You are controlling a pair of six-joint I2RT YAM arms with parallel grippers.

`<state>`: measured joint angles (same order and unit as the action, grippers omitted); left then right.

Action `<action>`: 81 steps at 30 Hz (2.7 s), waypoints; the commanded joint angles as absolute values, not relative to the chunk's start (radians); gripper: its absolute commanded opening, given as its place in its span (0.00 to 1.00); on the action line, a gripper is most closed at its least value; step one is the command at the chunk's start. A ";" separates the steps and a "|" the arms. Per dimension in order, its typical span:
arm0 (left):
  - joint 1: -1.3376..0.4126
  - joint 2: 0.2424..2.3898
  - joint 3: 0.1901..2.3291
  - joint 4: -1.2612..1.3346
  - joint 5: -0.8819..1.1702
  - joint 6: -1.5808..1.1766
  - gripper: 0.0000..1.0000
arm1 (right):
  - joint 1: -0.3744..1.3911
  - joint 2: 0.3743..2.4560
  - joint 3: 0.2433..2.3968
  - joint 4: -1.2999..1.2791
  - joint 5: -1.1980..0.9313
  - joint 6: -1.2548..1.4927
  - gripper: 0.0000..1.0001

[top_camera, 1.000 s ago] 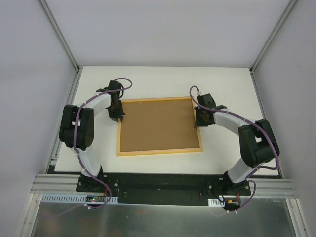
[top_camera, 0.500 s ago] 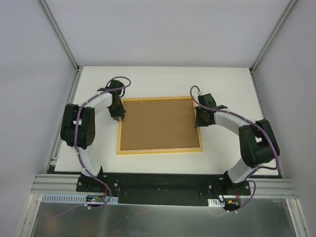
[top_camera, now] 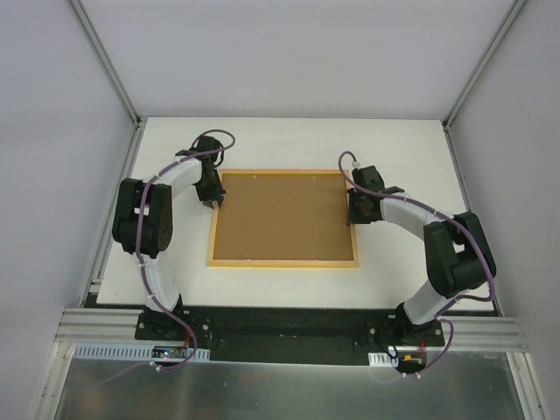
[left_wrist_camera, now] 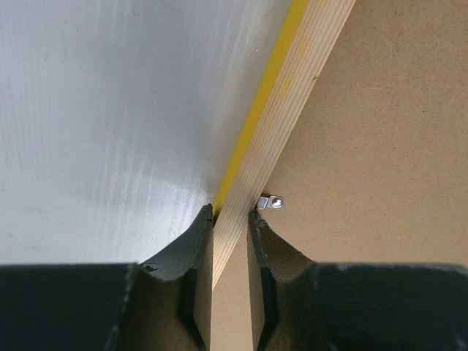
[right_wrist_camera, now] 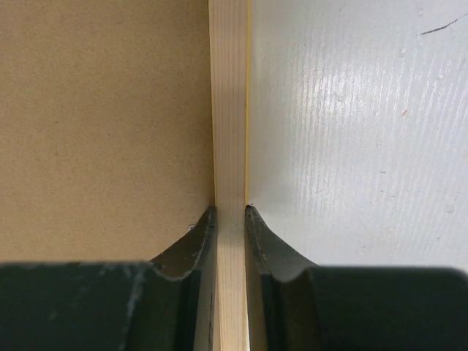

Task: Put the photo into the frame
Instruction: Press the fastener onto the backboard, then pick up the photo frame from the center of the board.

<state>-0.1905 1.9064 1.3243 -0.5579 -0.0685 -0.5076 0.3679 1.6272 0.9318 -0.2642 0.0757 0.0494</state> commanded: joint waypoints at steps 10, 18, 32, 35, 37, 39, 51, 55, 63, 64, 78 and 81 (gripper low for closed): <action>-0.190 1.885 1.348 -0.514 -0.055 -0.482 0.00 | 0.454 1.474 0.910 -0.354 0.271 0.040 0.72; -0.192 1.867 1.387 -0.564 0.021 -0.451 0.00 | 0.711 1.385 0.904 -0.292 0.299 -0.066 0.77; -0.192 1.836 1.433 -0.655 0.090 -0.416 0.00 | 1.356 1.684 1.107 -0.127 0.616 -0.437 0.87; -0.192 1.829 1.447 -0.672 0.097 -0.416 0.00 | 1.448 1.768 1.153 -0.089 0.704 -0.512 0.90; -0.192 1.829 1.460 -0.686 0.100 -0.413 0.00 | 1.492 1.816 1.178 -0.068 0.744 -0.557 0.92; -0.192 1.829 1.470 -0.695 0.103 -0.410 0.00 | 1.515 1.856 1.201 -0.058 0.776 -0.583 0.93; -0.192 1.824 1.500 -0.729 0.118 -0.402 0.00 | 1.514 2.101 1.270 0.193 0.953 -0.828 1.00; -0.192 1.819 1.502 -0.736 0.118 -0.400 0.00 | 1.483 2.138 1.247 0.368 1.006 -0.908 0.96; -0.192 1.807 1.506 -0.749 0.123 -0.397 0.00 | 1.459 2.172 1.167 0.763 1.088 -1.130 0.96; -0.192 1.806 1.509 -0.749 0.124 -0.397 0.00 | 1.457 2.175 1.155 0.803 1.091 -1.159 0.93; -0.192 1.743 1.543 -0.769 0.146 -0.429 0.17 | 1.457 2.161 1.103 1.232 1.092 -1.497 0.23; -0.192 1.714 1.569 -0.769 0.143 -0.433 0.35 | 1.459 2.140 1.101 1.287 1.085 -1.563 0.16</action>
